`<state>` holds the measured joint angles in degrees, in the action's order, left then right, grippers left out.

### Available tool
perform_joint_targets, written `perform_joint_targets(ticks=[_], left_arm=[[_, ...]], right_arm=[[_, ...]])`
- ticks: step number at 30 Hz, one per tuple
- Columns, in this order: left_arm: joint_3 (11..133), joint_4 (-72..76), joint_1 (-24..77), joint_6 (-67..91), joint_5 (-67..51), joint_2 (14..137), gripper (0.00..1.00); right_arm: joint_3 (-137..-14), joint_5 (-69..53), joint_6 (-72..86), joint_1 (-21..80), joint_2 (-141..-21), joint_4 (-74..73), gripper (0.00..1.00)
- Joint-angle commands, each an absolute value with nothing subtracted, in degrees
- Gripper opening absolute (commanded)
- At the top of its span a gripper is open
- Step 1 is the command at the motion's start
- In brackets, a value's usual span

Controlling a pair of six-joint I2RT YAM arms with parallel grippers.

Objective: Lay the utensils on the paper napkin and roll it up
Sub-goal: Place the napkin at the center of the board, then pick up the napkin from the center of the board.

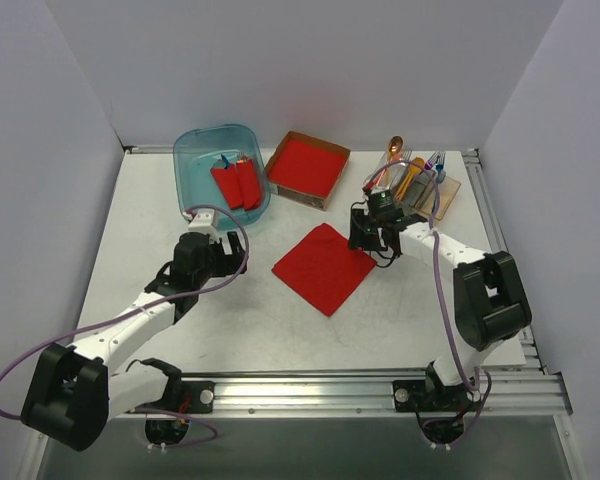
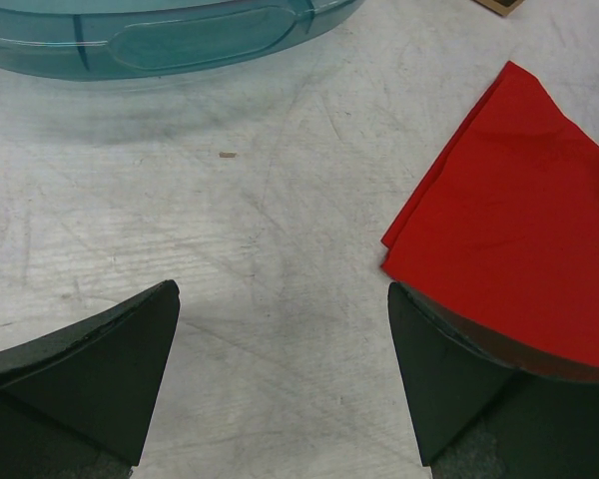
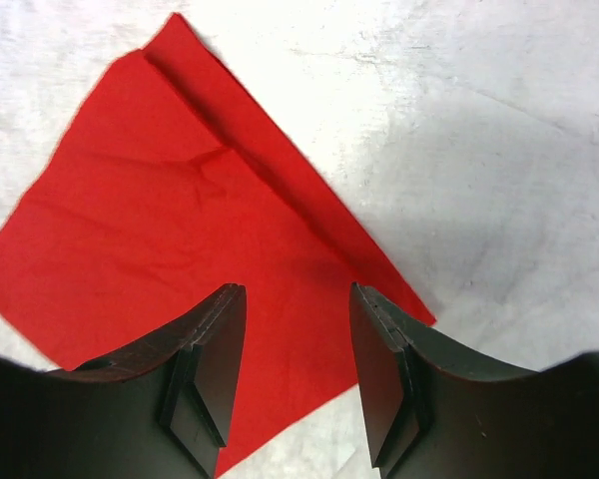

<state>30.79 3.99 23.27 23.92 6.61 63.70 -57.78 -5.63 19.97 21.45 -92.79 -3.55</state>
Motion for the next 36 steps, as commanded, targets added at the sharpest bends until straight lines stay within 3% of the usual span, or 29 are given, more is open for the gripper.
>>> perform_joint_targets(ticks=[1,9,14,19,25,36], left_arm=[[33.4,7.82,24.08,22.76,2.56,64.95,0.95],[33.84,8.17,24.96,22.59,2.2,66.53,0.95],[33.84,8.09,24.96,22.59,2.55,66.53,0.95],[33.75,7.91,24.96,22.68,2.99,66.36,0.95],[33.75,7.73,24.96,22.68,3.25,66.27,0.95],[33.66,7.47,24.96,22.85,3.87,65.83,0.94]], right_arm=[[-61.08,-6.15,16.61,21.27,-96.93,-3.69,0.46],[-61.44,-6.06,15.56,21.53,-101.07,-2.9,0.45],[-60.74,-6.85,15.03,21.8,-100.28,-3.08,0.11],[-60.38,-7.38,14.41,22.24,-99.32,-3.6,0.01],[-60.47,-11.95,15.73,23.99,-98.53,-3.51,0.0],[-60.65,-11.69,21.88,36.82,-97.56,-2.73,0.01]])
